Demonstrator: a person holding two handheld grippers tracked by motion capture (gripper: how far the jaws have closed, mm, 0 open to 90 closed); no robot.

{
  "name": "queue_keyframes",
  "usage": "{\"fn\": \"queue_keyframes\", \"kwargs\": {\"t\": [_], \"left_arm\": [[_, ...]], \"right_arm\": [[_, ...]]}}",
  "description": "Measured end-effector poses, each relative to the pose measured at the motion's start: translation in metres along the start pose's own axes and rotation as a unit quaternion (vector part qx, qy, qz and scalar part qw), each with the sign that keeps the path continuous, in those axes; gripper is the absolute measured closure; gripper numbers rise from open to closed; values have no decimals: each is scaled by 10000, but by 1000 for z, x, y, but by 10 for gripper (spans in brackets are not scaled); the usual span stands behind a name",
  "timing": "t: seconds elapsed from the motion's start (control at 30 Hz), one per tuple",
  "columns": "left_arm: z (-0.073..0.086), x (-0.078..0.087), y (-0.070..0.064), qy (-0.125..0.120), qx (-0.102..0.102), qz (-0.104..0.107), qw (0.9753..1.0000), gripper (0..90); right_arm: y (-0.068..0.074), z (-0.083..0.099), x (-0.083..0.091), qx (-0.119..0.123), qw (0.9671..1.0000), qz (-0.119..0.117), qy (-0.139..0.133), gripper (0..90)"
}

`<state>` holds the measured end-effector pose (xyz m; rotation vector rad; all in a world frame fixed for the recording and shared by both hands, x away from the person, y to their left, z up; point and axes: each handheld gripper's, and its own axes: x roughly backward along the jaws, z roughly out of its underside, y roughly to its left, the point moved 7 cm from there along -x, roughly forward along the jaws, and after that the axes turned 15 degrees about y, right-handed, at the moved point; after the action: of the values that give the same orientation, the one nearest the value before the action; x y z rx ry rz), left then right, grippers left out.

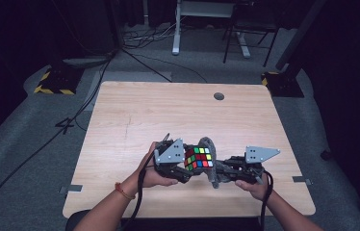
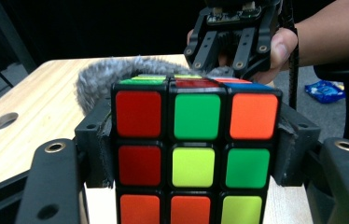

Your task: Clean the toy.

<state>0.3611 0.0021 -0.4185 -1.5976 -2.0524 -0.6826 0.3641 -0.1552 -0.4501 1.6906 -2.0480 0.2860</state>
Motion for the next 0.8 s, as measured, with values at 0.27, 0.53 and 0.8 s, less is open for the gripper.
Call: {"fn": "queue_keyframes", "kwargs": {"t": [0.27,0.53,0.8], "left_arm": [[6,-9,0,292,-14,48,9996,322],[2,-3,0,298,-65,-133,9994,328],[8,-6,1,523,-110,-243,9983,330]], "right_arm": [[1,-5,7,93,9999,62,-123,779],[3,0,1,203,9993,129,300,779],[10,-10,13,455,9986,221,175,779]]}}
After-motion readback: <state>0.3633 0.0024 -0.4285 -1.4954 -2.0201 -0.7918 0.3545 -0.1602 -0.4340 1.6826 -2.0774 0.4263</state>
